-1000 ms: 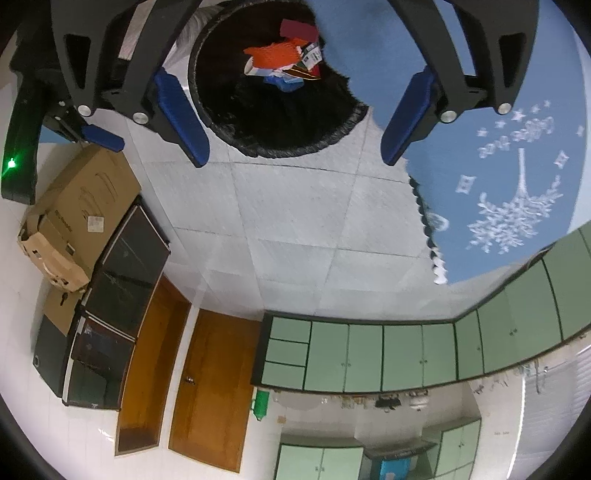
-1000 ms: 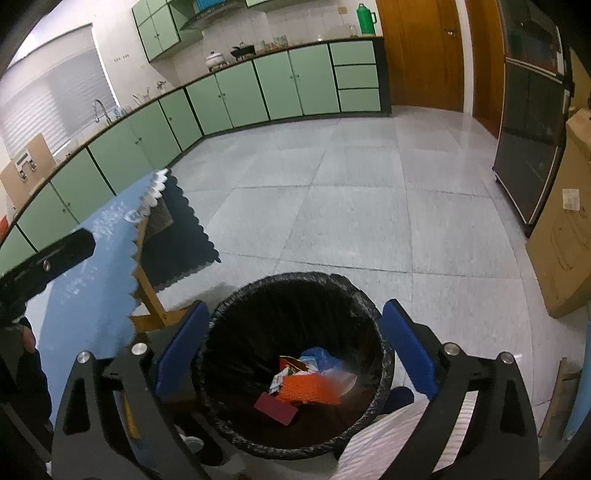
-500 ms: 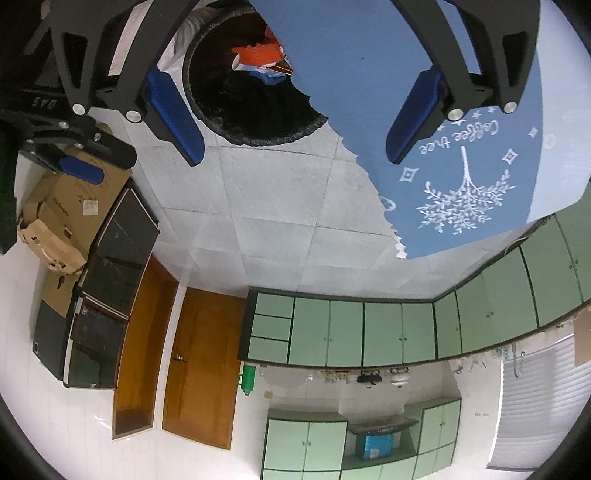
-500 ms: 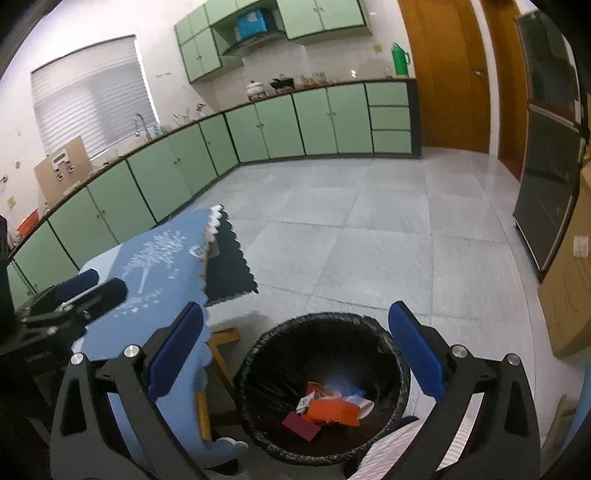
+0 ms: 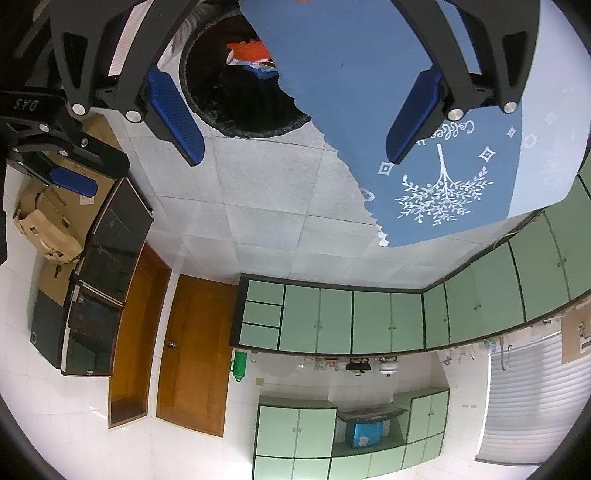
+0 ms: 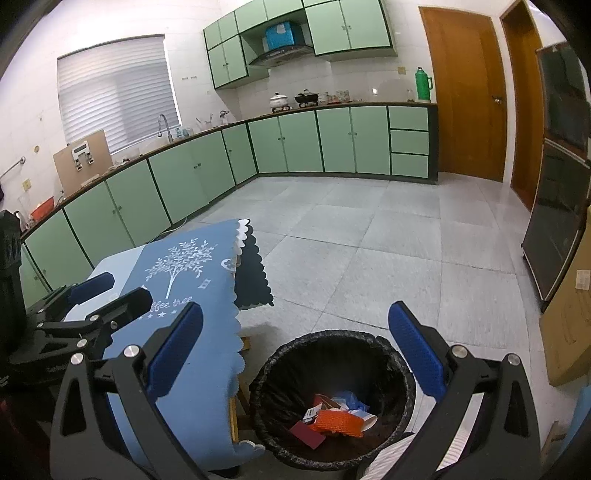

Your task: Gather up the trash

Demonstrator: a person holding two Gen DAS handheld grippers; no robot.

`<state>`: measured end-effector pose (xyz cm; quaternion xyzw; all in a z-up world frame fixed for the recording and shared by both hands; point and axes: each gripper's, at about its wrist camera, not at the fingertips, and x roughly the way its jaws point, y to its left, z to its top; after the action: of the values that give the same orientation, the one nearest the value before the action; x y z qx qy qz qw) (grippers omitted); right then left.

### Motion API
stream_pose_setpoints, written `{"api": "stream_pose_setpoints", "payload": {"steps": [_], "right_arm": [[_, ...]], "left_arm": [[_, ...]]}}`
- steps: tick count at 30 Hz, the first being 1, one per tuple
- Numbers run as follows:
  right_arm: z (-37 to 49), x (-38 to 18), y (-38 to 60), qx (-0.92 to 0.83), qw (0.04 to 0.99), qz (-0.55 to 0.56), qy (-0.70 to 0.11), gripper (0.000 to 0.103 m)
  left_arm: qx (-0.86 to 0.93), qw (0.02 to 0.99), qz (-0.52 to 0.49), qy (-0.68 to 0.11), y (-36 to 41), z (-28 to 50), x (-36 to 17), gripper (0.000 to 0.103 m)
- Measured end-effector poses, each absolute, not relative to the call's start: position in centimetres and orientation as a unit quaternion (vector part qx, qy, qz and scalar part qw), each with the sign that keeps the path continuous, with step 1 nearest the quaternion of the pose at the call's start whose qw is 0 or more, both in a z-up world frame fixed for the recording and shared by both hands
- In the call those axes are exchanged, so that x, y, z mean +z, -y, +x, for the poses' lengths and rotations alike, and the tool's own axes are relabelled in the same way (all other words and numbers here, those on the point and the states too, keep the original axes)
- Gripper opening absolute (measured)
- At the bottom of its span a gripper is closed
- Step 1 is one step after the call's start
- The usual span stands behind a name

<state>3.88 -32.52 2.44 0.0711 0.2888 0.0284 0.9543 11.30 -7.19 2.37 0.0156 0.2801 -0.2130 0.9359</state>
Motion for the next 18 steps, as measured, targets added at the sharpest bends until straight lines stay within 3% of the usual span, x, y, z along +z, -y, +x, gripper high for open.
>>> {"api": "stream_pose_setpoints", "payload": {"steps": [18], "right_arm": [[3.78,2.66,31.94,0.03,0.955,0.068,-0.285,0.098]], "left_arm": [[-0.204,0.94,0.022,-0.272,6.9,10.63,3.06,0.097]]}}
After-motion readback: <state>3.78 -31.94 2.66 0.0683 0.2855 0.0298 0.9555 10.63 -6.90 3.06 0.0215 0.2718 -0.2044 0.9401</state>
